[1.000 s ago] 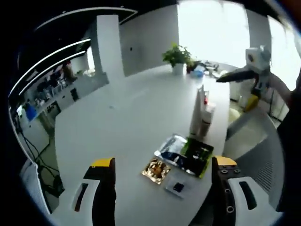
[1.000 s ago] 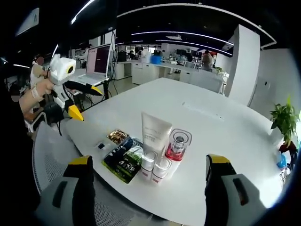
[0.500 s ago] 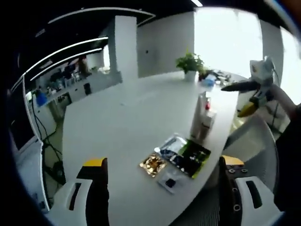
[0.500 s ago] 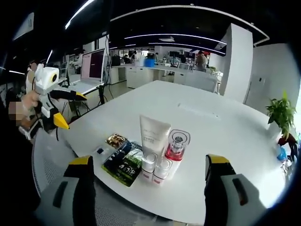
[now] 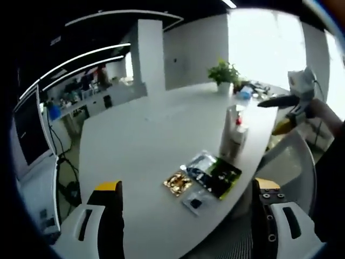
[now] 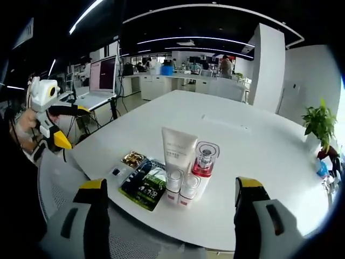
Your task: Arrange the skincare products in the storage area until every visible bottle or jar stands upright without overlapping.
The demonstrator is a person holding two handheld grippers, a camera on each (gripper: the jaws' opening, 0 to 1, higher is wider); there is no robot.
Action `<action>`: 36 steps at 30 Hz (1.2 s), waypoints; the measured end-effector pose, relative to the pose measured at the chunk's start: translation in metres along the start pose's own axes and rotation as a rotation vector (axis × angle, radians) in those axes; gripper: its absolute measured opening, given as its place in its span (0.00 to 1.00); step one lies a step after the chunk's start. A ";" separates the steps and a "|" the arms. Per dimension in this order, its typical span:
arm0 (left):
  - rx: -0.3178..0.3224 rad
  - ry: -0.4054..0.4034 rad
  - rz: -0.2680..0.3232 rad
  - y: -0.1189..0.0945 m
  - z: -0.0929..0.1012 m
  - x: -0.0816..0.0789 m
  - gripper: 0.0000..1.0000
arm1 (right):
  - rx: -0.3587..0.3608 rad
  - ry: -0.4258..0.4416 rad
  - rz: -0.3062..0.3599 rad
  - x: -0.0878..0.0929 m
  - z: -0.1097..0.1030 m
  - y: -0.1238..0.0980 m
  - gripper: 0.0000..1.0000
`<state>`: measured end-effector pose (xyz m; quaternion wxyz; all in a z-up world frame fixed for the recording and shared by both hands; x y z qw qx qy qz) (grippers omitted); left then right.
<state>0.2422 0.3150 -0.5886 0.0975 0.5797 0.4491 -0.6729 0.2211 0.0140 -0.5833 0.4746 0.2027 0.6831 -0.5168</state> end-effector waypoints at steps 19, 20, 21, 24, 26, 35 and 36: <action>-0.022 -0.038 -0.007 -0.008 0.003 0.006 0.97 | -0.014 0.000 -0.009 0.003 -0.004 0.002 0.98; -0.022 -0.034 -0.006 -0.008 0.004 0.005 0.97 | -0.015 0.002 -0.009 0.003 -0.004 0.002 0.98; -0.019 -0.032 -0.005 -0.008 0.004 0.005 0.97 | -0.014 0.004 -0.008 0.004 -0.004 0.002 0.98; -0.067 -0.042 0.049 -0.008 0.000 -0.001 0.97 | -0.013 0.006 -0.013 0.006 -0.004 0.002 0.98; -0.064 -0.055 0.052 -0.010 -0.001 -0.001 0.97 | -0.012 0.008 -0.013 0.006 -0.004 0.001 0.98; -0.060 -0.056 0.039 -0.010 0.000 0.001 0.97 | -0.003 0.013 -0.015 0.008 -0.003 0.000 0.98; -0.063 -0.055 0.042 -0.010 -0.001 0.001 0.97 | -0.003 0.013 -0.015 0.008 -0.003 0.000 0.98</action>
Point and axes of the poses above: the point that each gripper's makers call its tool centre point, and the gripper's own axes: y roughly forward along the fingers, z roughly to its right, x roughly out of its underside, the point moved 6 cm from there along -y, roughly backward along the fingers, and after that the axes turned 5 degrees about y, right-handed, at the moved point
